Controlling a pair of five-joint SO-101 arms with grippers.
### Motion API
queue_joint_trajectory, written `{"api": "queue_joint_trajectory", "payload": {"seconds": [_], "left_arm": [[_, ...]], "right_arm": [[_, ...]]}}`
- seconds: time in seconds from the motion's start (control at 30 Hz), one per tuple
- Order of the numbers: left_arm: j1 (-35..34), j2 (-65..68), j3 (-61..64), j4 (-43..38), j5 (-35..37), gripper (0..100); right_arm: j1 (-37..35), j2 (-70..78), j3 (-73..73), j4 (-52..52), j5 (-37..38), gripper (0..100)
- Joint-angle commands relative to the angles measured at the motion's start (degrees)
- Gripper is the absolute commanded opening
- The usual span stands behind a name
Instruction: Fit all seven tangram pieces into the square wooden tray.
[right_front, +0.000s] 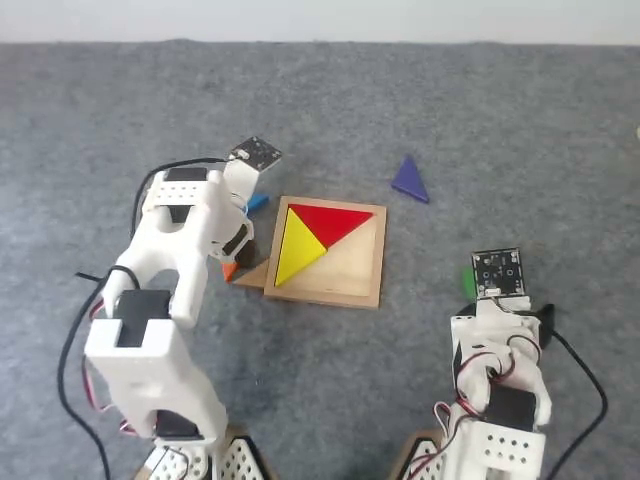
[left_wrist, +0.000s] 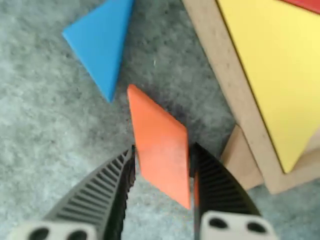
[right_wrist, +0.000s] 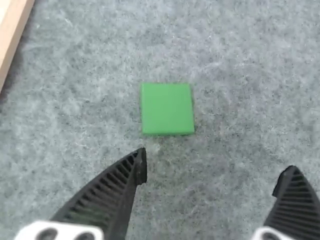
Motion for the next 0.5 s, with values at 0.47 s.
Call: {"api": "queue_joint_trajectory", "payload": {"seconds": [0.47], "left_arm": [[-0.88,-1.14,-8.66,8.18,7.74,14]], "right_arm": [[0.75,0.13,1.05,0.13,0.53,39.1]]}}
